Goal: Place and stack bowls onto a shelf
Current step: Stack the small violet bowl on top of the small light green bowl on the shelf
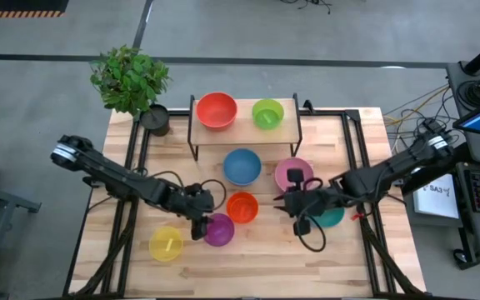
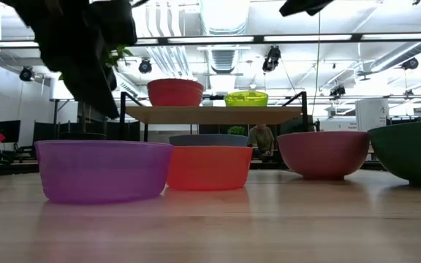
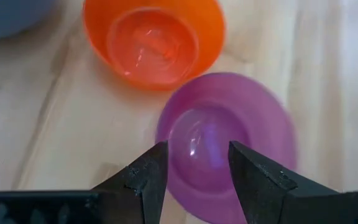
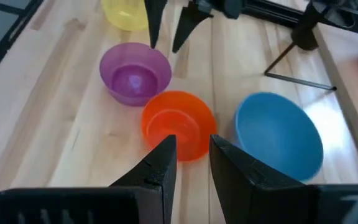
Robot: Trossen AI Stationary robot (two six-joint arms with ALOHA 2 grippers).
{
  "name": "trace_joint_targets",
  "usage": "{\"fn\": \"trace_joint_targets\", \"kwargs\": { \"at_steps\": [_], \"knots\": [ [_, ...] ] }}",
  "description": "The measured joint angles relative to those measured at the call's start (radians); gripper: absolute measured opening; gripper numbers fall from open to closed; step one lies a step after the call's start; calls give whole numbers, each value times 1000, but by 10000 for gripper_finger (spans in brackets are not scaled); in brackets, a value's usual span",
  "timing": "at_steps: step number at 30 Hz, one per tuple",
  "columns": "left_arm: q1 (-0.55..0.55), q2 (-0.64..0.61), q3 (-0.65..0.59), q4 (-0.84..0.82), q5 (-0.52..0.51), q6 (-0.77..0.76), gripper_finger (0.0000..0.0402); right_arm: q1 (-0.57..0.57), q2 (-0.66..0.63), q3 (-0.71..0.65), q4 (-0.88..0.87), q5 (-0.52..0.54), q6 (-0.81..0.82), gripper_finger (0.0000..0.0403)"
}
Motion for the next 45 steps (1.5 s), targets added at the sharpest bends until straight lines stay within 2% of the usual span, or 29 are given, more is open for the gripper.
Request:
{"fn": "trace_joint_targets", "kwargs": {
  "at_steps": [7,17,23,30,35,39,45],
  "knots": [
    [0,64,0,-1,-75,20,151,2,9,-68,82,2,37,86],
    [-1,134,0,0,-78,29,142,2,9,-149,200,2,51,86],
    [-2,184,0,3,-78,21,98,2,9,-151,204,2,69,86],
    [-7,197,0,-4,-77,10,9,1,24,-151,213,2,103,86],
    [-10,164,3,-11,-93,-24,4,1,87,-151,310,2,84,88],
    [-14,148,32,-30,-97,-43,1,-6,160,-136,414,0,72,108],
    [-45,138,120,-146,-124,-52,1,-36,298,-15,427,0,88,163]
  ]
}}
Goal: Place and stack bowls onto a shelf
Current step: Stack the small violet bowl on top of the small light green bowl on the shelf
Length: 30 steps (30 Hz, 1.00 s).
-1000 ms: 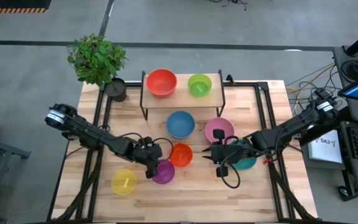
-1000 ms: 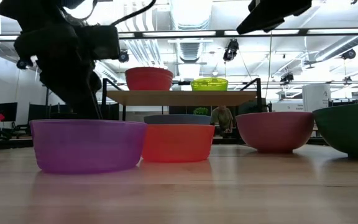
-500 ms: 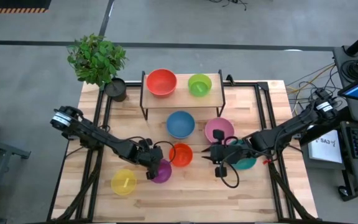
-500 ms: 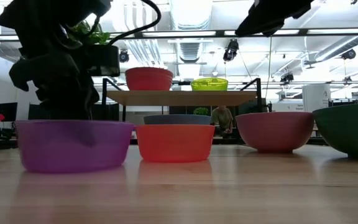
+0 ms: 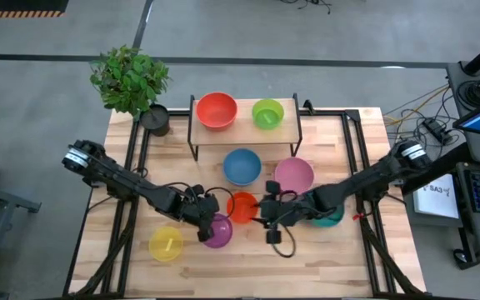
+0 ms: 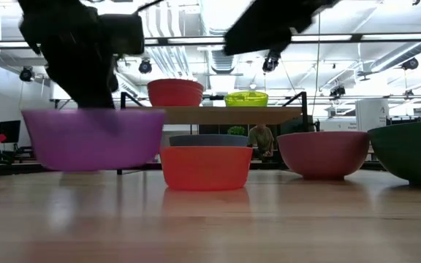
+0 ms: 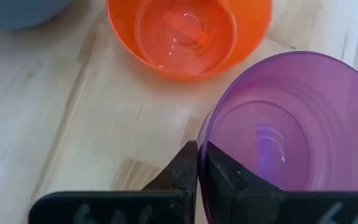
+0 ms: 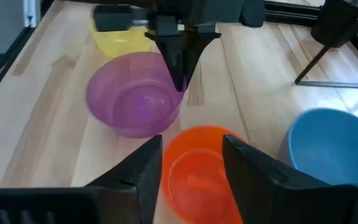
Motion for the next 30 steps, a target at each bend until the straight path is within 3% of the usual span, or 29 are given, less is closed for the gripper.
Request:
{"fn": "trace_joint_targets", "kwargs": {
  "at_steps": [7,10,20,25,30],
  "knots": [
    [-55,-1,142,-190,-108,-51,0,-43,198,211,1,-31,24,189],
    [-70,-1,192,-250,-155,-73,0,-55,274,301,-10,-92,24,183],
    [-131,-1,272,-305,-202,-71,0,-75,402,481,-84,-53,59,148],
    [-143,-1,285,-312,-213,-71,0,-79,405,496,-99,-52,51,119],
    [-146,-1,283,-306,-220,-64,0,-77,402,498,-112,-52,37,51]
  ]
}}
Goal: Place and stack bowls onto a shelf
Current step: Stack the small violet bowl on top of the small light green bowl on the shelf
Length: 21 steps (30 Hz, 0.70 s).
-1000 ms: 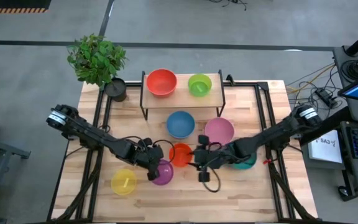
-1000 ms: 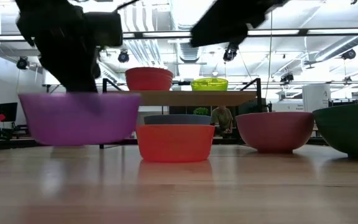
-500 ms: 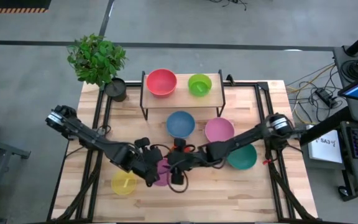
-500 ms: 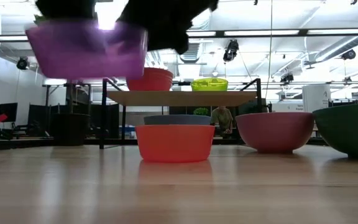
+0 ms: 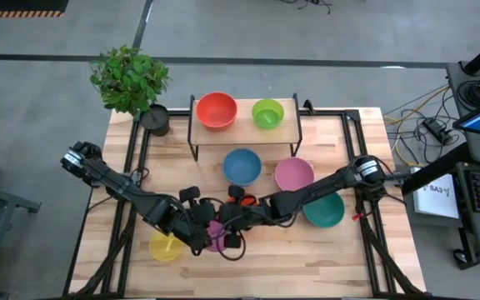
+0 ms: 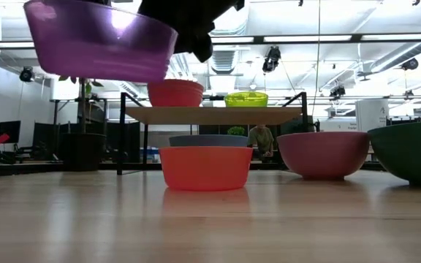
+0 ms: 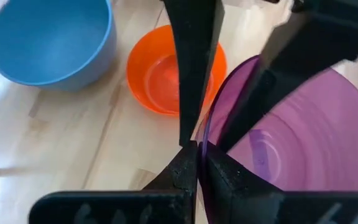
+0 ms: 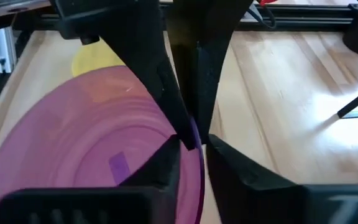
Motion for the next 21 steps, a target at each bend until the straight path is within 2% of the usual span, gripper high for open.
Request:
{"fn": "trace_joint_targets", "kwargs": {
  "at_steps": [3,13,17,21],
  "knots": [
    [0,0,0,-11,-18,7,2,0,-1,0,-8,1,-13,19],
    [0,0,87,-134,-56,114,74,-3,-9,4,-16,-1,-16,13],
    [0,0,96,-134,-66,167,110,-6,-25,3,-33,-9,-24,13],
    [4,0,91,-128,-118,168,142,-9,-46,1,-51,-8,-46,13]
  ]
}}
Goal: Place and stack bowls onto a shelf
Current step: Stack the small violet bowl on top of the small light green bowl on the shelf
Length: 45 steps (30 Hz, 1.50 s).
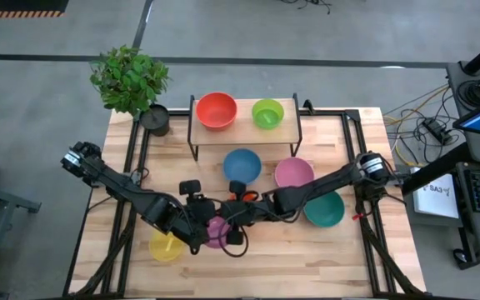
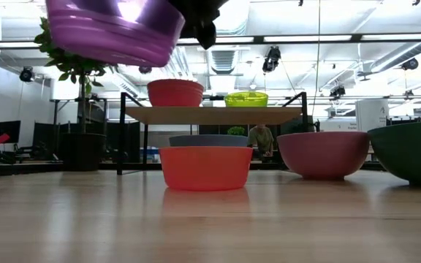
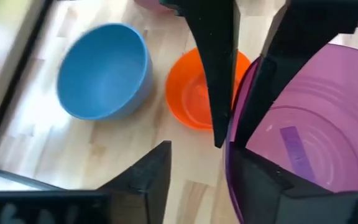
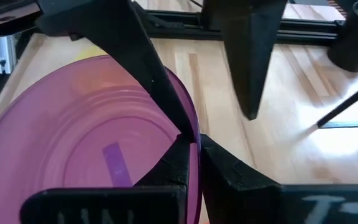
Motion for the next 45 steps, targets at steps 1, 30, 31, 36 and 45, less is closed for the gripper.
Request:
{"fn": "trace_joint_targets", "kwargs": {
  "at_steps": [1,30,31,36,45],
  "knots": [
    [0,0,0,-1,-5,1,151,-1,-3,0,0,-3,-5,13],
    [23,-51,6,-11,52,-138,245,-15,0,-7,-47,11,-190,10],
    [23,-49,5,-2,66,-142,241,-15,1,-7,-56,12,-192,10],
    [24,-53,2,1,62,-154,227,-18,-8,-11,-47,11,-176,10],
    [15,-119,0,-19,19,-70,225,-43,-32,26,-237,79,-147,9]
  ]
}}
